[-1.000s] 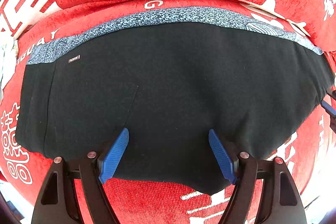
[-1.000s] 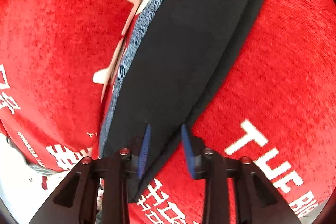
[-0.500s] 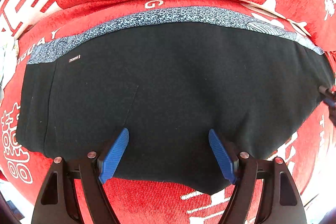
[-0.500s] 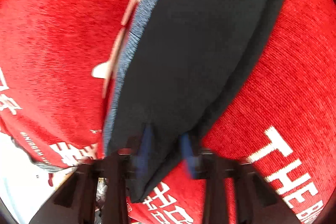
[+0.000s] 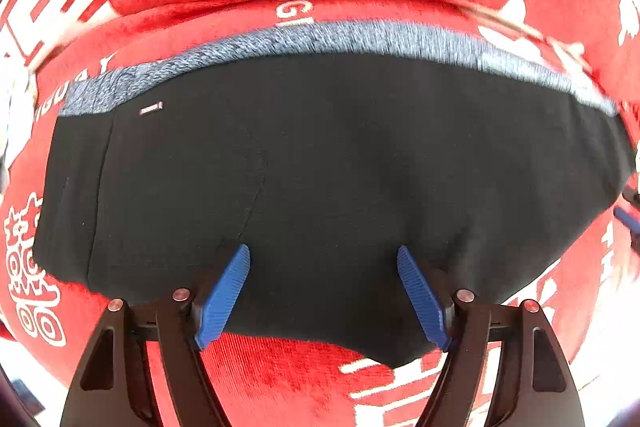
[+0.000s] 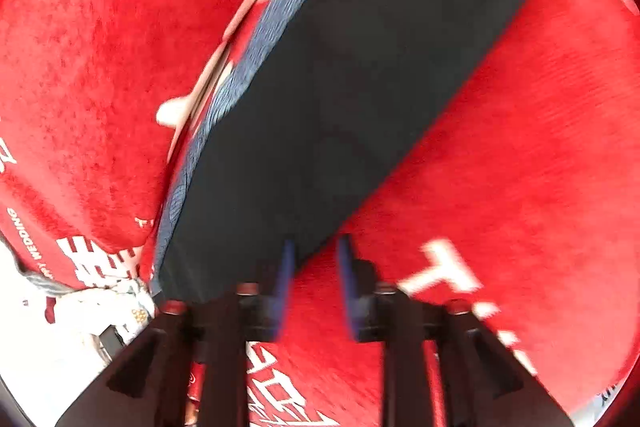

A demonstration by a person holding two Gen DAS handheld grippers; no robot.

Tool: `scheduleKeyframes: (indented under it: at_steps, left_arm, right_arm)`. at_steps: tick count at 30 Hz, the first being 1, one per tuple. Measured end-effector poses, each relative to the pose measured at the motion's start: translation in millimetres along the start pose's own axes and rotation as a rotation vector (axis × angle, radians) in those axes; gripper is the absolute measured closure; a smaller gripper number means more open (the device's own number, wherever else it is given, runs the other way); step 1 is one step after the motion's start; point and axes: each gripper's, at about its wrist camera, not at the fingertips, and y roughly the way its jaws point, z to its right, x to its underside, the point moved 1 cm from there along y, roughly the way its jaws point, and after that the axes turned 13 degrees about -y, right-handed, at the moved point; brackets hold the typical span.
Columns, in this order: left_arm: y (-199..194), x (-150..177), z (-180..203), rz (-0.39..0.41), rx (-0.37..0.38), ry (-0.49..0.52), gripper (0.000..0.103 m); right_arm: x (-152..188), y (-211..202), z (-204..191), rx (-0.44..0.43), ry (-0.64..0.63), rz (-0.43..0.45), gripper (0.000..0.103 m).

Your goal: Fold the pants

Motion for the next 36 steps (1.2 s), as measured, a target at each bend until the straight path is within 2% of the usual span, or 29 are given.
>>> scheduleKeyframes:
  at_steps: [1,2,7,8,9,10,11,13,14,15,17,19,20,21,24,26,27,29,31,32,33,34,36]
  left_arm:
    - [-5.0,-2.8,1.1,0.012,0.001,-0.004,0.025]
    - [-11.6,-7.1,6.0,0.033,-0.006,0.010,0.025]
    - [-14.3,-23.1,35.2,0.073,-0.028,0.063,0.025]
    - [-9.8,-25.8,41.8,0.071,-0.035,0.068,0.025]
    - [-3.5,-27.8,48.6,0.062,-0.042,0.066,0.025]
    - [1.6,-28.1,52.8,0.052,-0.044,0.062,0.025]
    - [10.4,-27.3,59.4,0.035,-0.048,0.055,0.025]
    - [23.2,-22.9,61.0,0.022,-0.070,0.047,0.024]
    - [23.2,-20.7,60.6,0.058,-0.069,0.038,0.022]
    - [23.0,-20.2,60.7,0.060,-0.073,0.039,0.022]
    - [21.0,-21.8,59.2,0.038,-0.076,0.035,0.022]
    - [20.2,-25.8,61.4,0.009,-0.088,0.033,0.022]
    - [15.1,-29.7,62.9,0.004,-0.092,0.036,0.022]
    - [9.9,-32.8,64.7,0.019,-0.083,0.038,0.022]
    - [-4.3,-49.9,76.9,0.073,-0.063,0.047,0.022]
    - [-3.1,-61.4,84.8,0.082,-0.053,0.041,0.022]
    - [-0.5,-64.3,86.4,0.083,-0.057,0.042,0.022]
    - [7.5,-65.9,87.6,0.073,-0.071,0.045,0.022]
    - [19.1,-64.4,91.0,0.048,-0.081,0.046,0.022]
    - [23.6,-61.1,90.0,0.036,-0.088,0.048,0.022]
    - [29.1,-56.0,88.5,0.021,-0.098,0.051,0.022]
    - [31.2,-51.3,86.8,0.019,-0.099,0.051,0.022]
    - [30.0,-46.8,84.3,0.040,-0.086,0.050,0.022]
  right_arm:
    - [-8.0,-15.9,11.8,0.039,0.009,0.044,0.055]
    - [-12.9,-24.2,19.3,0.064,0.020,0.066,0.053]
    - [-51.7,-54.1,91.0,0.113,0.203,0.166,0.053]
    - [-60.3,-53.5,103.5,0.116,0.235,0.178,0.057]
    - [-66.2,-51.7,111.2,0.112,0.248,0.175,0.088]
    - [-72.5,-48.4,114.2,0.104,0.254,0.167,0.099]
    - [-79.4,-45.1,111.4,0.097,0.233,0.165,0.098]
    - [-93.6,-40.0,99.4,0.163,0.111,0.147,0.099]
    - [-98.6,-34.4,97.9,0.212,0.060,0.127,0.099]
    - [-99.2,-33.1,102.4,0.207,0.073,0.131,0.098]
    - [-95.2,-40.2,109.8,0.204,0.120,0.160,0.097]
    - [-90.3,-49.1,109.5,0.245,0.131,0.156,0.083]
    - [-85.9,-56.6,105.2,0.292,0.129,0.143,0.079]
    - [-83.6,-61.8,99.5,0.308,0.109,0.144,0.078]
    - [-88.0,-67.9,74.1,0.286,-0.011,0.154,0.078]
    - [-91.2,-65.7,76.2,0.276,0.039,0.161,0.066]
    - [-90.9,-64.4,82.9,0.275,0.087,0.163,0.051]
    - [-90.5,-59.2,97.4,0.255,0.166,0.167,0.048]
    - [-92.2,-54.3,105.7,0.241,0.182,0.163,0.048]
    - [-93.1,-50.3,107.3,0.221,0.184,0.158,0.050]
    - [-93.2,-49.5,109.4,0.206,0.185,0.153,0.065]
    - [-93.8,-47.4,110.5,0.206,0.188,0.143,0.086]
    - [-88.4,-52.6,111.2,0.198,0.189,0.159,0.092]
